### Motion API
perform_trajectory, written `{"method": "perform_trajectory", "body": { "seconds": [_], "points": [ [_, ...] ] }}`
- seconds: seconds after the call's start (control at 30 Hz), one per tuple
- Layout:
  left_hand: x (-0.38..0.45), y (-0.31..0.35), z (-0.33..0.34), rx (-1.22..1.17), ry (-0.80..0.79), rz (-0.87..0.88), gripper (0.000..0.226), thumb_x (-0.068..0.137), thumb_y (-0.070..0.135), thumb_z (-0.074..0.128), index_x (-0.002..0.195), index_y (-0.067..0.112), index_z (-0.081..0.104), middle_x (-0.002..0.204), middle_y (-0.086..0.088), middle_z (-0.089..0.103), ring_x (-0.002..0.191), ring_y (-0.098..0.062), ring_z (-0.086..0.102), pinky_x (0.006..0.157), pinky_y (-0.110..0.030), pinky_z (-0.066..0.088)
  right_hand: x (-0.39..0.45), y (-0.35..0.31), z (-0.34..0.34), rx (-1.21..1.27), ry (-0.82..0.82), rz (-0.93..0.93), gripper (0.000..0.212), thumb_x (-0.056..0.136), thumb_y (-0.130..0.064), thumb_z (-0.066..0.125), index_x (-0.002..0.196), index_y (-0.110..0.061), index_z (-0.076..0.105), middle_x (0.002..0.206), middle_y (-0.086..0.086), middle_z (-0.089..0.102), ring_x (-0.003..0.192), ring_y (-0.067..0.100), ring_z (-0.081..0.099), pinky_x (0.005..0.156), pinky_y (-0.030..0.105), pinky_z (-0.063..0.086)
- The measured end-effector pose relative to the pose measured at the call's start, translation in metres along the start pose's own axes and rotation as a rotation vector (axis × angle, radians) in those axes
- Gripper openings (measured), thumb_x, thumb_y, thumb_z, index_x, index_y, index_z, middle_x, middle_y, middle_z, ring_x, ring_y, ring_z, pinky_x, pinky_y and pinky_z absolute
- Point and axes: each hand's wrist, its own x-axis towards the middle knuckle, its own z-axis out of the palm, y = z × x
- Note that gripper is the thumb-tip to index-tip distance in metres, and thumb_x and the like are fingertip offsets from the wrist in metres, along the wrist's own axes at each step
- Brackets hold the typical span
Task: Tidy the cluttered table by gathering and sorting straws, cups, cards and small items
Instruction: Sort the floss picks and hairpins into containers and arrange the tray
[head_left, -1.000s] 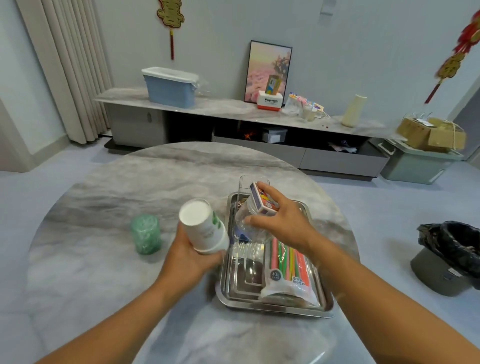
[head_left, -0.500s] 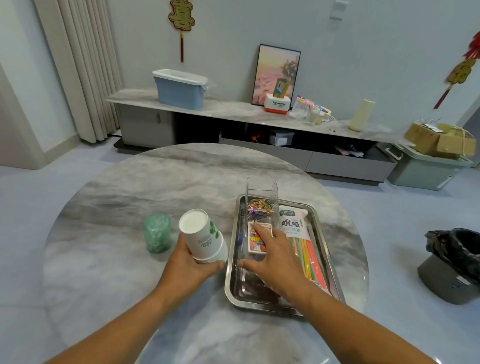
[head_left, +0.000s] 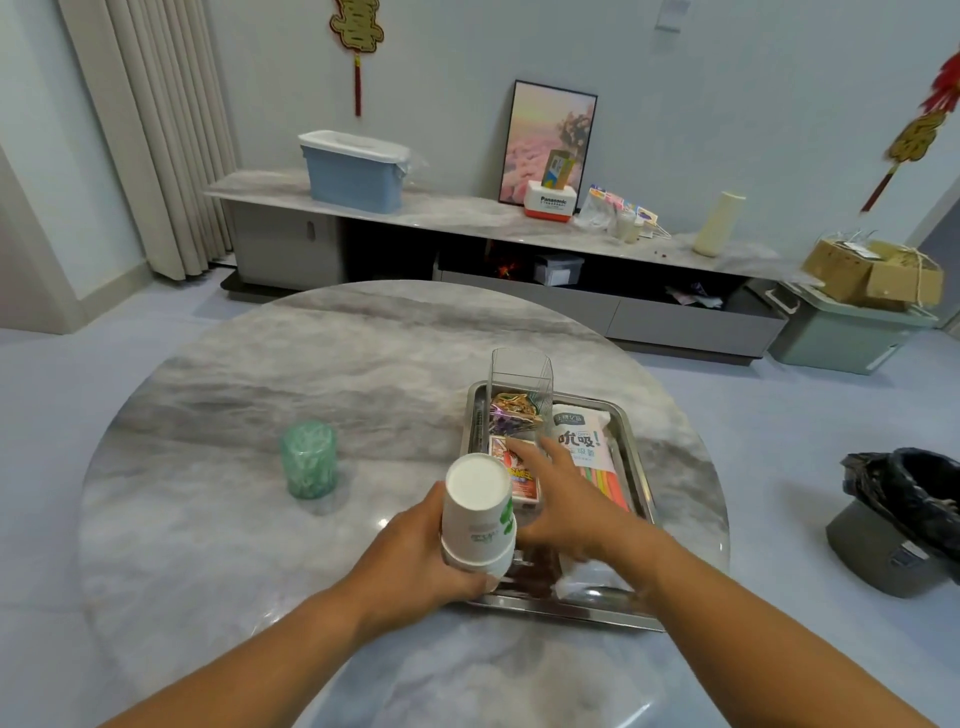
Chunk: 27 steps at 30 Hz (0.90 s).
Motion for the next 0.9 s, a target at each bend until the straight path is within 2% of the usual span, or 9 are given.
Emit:
{"method": "perform_trajectory", "body": {
  "seconds": [0.13, 0.23, 0.33, 0.4, 0.5, 0.6, 0.7, 0.77, 0.9],
  "points": [
    [0.000, 0.006, 0.002, 0.059, -0.016, 0.017, 0.087, 0.056, 0.057, 0.089, 0.129, 0.057, 0.042, 0.118, 0.033, 0.063, 0.106, 0.007, 0.062, 0.086, -0.025, 0.056, 0.005, 0.000, -0.033, 0.076, -0.099, 0.065, 0.121, 0.070, -0.011, 0.089, 0.159, -0.039, 0.011, 0.167, -0.001, 0.017, 0.144, 0.029, 0.037, 0.105, 0.031, 0.048],
    [0.001, 0.013, 0.008, 0.099, -0.012, 0.030, 0.083, 0.055, 0.059, 0.088, 0.122, 0.062, 0.040, 0.120, 0.034, 0.055, 0.108, 0.008, 0.058, 0.084, -0.017, 0.050, 0.004, -0.001, -0.036, 0.033, -0.099, 0.113, 0.121, 0.069, -0.017, 0.092, 0.159, -0.039, 0.016, 0.161, 0.005, 0.033, 0.138, 0.027, 0.046, 0.086, 0.024, 0.051],
    [0.003, 0.013, 0.016, 0.114, -0.013, 0.030, 0.083, 0.055, 0.057, 0.089, 0.123, 0.056, 0.041, 0.121, 0.031, 0.054, 0.111, 0.002, 0.058, 0.087, -0.019, 0.050, -0.001, 0.003, -0.032, 0.058, -0.061, 0.134, 0.115, 0.068, -0.024, 0.093, 0.156, -0.044, 0.021, 0.146, 0.005, 0.051, 0.105, 0.014, 0.064, 0.068, 0.021, 0.057],
    [0.006, 0.013, 0.020, 0.096, -0.015, 0.005, 0.086, 0.055, 0.055, 0.090, 0.127, 0.049, 0.045, 0.123, 0.026, 0.059, 0.115, -0.002, 0.058, 0.099, -0.031, 0.049, -0.005, 0.005, -0.032, 0.073, -0.048, 0.149, 0.109, 0.068, -0.025, 0.093, 0.154, -0.042, 0.027, 0.138, 0.004, 0.055, 0.093, 0.008, 0.063, 0.070, 0.023, 0.058],
    [0.008, 0.015, 0.020, 0.269, -0.008, 0.047, 0.085, 0.052, 0.069, 0.082, 0.125, 0.046, 0.043, 0.122, 0.028, 0.058, 0.119, -0.003, 0.052, 0.115, -0.037, 0.030, -0.008, 0.005, -0.034, 0.059, -0.085, 0.184, 0.096, 0.075, -0.020, 0.088, 0.154, -0.034, 0.034, 0.128, 0.005, 0.060, 0.090, 0.012, 0.066, 0.070, 0.022, 0.058],
    [0.009, 0.019, 0.015, 0.299, -0.008, 0.091, 0.089, 0.046, 0.079, 0.081, 0.121, 0.052, 0.041, 0.117, 0.031, 0.055, 0.113, -0.001, 0.053, 0.100, -0.031, 0.044, -0.006, 0.004, -0.038, 0.240, -0.123, 0.274, 0.079, 0.090, -0.003, 0.067, 0.156, -0.028, 0.032, 0.099, 0.013, 0.073, 0.076, 0.023, 0.075, 0.072, 0.036, 0.064],
    [0.007, 0.020, 0.016, 0.131, 0.032, 0.060, 0.096, 0.050, 0.084, 0.080, 0.131, 0.055, 0.038, 0.126, 0.029, 0.050, 0.120, 0.001, 0.050, 0.098, -0.032, 0.048, -0.004, -0.003, -0.043, 0.449, -0.080, 0.404, 0.054, 0.102, -0.006, 0.043, 0.154, -0.018, 0.036, 0.091, 0.025, 0.072, 0.077, 0.037, 0.076, 0.069, 0.044, 0.064],
    [0.006, 0.017, 0.020, 0.014, 0.043, 0.045, 0.085, 0.062, 0.072, 0.082, 0.132, 0.057, 0.036, 0.129, 0.026, 0.048, 0.123, 0.000, 0.050, 0.099, -0.034, 0.050, -0.003, -0.008, -0.040, 0.454, -0.040, 0.423, 0.043, 0.105, -0.019, 0.047, 0.145, -0.005, 0.045, 0.091, 0.023, 0.071, 0.078, 0.039, 0.075, 0.070, 0.049, 0.064],
    [0.013, 0.023, 0.023, -0.019, 0.002, 0.021, 0.067, 0.066, 0.045, 0.084, 0.116, 0.061, 0.042, 0.114, 0.020, 0.061, 0.105, -0.003, 0.064, 0.081, -0.037, 0.061, -0.004, -0.011, -0.030, 0.353, -0.021, 0.413, 0.066, 0.093, -0.038, 0.071, 0.145, -0.008, 0.044, 0.101, 0.018, 0.072, 0.079, 0.031, 0.077, 0.074, 0.045, 0.064]
  ]
}}
